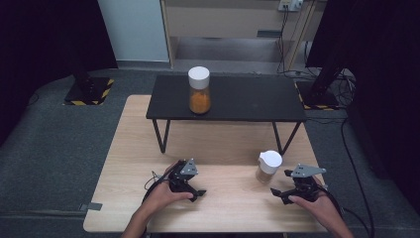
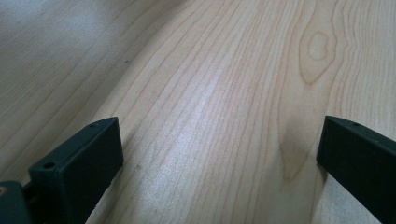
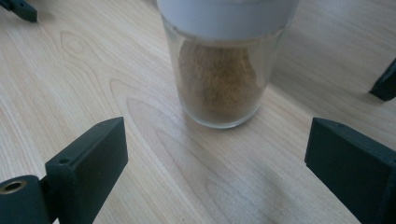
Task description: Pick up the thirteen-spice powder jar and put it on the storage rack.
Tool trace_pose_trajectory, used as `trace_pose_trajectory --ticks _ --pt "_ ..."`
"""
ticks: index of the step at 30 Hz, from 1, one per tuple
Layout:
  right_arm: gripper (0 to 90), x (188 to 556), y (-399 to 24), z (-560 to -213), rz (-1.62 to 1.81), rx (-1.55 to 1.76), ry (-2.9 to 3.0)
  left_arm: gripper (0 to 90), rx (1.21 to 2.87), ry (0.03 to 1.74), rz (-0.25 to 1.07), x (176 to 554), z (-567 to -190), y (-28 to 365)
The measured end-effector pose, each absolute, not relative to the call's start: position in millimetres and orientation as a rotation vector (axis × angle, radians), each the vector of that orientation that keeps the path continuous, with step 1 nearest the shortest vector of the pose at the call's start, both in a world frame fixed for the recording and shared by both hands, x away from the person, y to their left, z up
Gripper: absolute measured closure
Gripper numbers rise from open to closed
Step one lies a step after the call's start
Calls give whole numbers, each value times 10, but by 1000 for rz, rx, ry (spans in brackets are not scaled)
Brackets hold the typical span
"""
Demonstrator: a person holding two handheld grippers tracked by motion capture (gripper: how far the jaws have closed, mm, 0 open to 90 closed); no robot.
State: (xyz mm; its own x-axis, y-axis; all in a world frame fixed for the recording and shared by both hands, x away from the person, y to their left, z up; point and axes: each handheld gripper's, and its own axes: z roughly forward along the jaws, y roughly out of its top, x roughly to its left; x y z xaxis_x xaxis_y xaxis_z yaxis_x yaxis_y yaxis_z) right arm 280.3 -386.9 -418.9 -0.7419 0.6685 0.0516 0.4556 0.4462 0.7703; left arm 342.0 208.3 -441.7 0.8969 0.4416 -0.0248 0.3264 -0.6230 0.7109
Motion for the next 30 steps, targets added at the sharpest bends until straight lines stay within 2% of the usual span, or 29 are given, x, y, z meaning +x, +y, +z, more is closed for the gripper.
trace_pose_trajectory --ticks 25,30 --pt "77 2907 -3873 -4183 1260 1000 2375 0 2294 548 196 3418 -4417 2082" --pt "104 2943 -3847 -4166 1272 991 2377 0 2294 549 196 3418 -4418 2082"
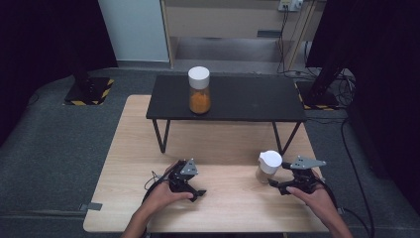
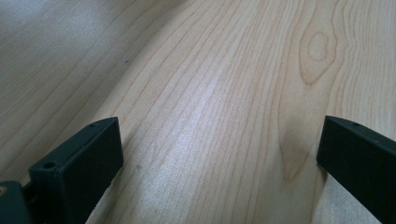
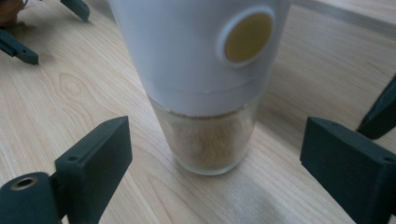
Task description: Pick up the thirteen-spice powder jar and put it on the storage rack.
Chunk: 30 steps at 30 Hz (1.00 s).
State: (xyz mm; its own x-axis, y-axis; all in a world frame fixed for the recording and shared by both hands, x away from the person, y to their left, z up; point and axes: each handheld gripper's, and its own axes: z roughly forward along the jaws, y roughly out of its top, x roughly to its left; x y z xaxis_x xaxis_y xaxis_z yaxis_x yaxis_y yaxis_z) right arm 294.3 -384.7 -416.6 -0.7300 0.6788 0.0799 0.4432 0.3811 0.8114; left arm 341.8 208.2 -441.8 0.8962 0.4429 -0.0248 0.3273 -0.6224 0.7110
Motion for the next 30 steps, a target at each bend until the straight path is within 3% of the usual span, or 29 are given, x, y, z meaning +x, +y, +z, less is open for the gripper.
trace_pose_trajectory --ticks 23,30 --pt "192 3114 -3653 -4099 1279 937 2398 0 2294 549 196 3418 -4417 2081" --pt "266 3132 -3593 -4078 1260 918 2395 0 2294 549 196 3418 -4417 2081"
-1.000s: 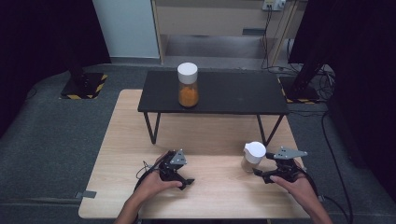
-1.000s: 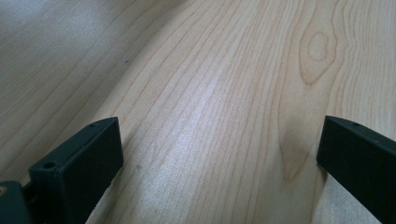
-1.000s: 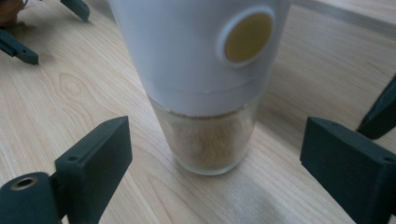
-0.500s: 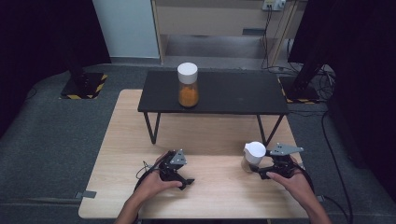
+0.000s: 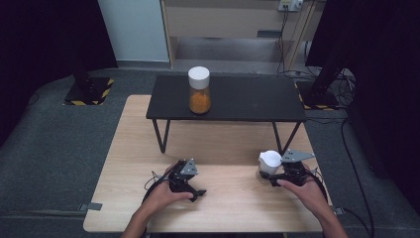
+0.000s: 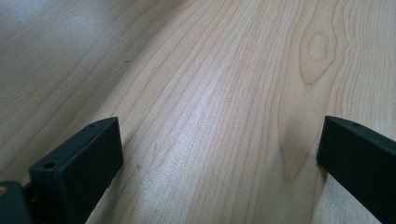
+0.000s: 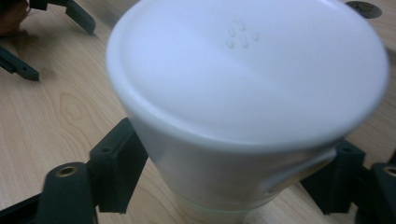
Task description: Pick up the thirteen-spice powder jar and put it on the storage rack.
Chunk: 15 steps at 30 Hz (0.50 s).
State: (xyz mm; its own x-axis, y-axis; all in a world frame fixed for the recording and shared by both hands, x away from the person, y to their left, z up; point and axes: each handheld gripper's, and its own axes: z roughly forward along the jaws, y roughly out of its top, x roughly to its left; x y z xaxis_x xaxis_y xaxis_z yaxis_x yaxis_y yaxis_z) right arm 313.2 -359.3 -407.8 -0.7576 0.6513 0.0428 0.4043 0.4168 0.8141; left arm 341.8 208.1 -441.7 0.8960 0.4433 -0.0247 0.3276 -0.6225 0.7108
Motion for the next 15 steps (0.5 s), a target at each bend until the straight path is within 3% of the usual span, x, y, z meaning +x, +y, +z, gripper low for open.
trace_pose_trajectory --ticks 15 --pt "305 3098 -3580 -4083 1243 912 2380 0 2294 550 196 3416 -4417 2080"
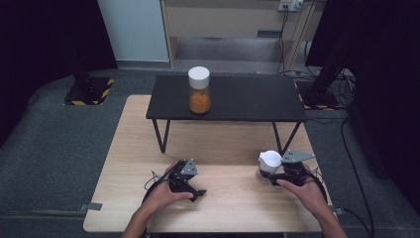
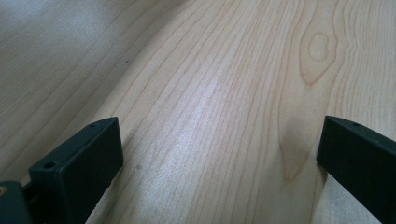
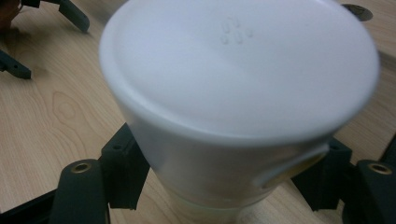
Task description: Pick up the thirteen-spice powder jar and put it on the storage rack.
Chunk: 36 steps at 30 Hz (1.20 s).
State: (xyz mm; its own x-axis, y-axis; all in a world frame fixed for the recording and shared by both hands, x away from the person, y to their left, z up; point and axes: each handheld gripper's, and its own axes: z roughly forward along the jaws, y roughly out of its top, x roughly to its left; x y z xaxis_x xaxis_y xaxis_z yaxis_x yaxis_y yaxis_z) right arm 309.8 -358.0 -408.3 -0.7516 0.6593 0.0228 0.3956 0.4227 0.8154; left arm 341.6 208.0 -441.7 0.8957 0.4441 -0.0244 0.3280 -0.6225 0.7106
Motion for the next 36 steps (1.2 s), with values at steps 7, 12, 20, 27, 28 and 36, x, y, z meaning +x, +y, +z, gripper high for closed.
trace_pose_trajectory --ticks 7,12,20,27,28,36 --pt "311 3061 -3555 -4077 1227 901 2369 0 2295 551 197 3415 -4416 2078" --pt "311 3041 -3546 -4078 1225 911 2360 0 2294 551 197 3415 -4416 2078" --pt "312 3009 -3601 -4045 1238 897 2356 0 2294 551 197 3415 -4416 2078" --pt "312 2994 -3633 -3922 1222 860 2368 0 2294 552 197 3415 -4416 2078" --pt "312 2990 -3637 -3903 1222 859 2368 0 2294 551 197 3415 -4416 2078" --pt "312 2968 -3667 -3701 1238 831 2372 0 2294 552 197 3415 -4416 2078"
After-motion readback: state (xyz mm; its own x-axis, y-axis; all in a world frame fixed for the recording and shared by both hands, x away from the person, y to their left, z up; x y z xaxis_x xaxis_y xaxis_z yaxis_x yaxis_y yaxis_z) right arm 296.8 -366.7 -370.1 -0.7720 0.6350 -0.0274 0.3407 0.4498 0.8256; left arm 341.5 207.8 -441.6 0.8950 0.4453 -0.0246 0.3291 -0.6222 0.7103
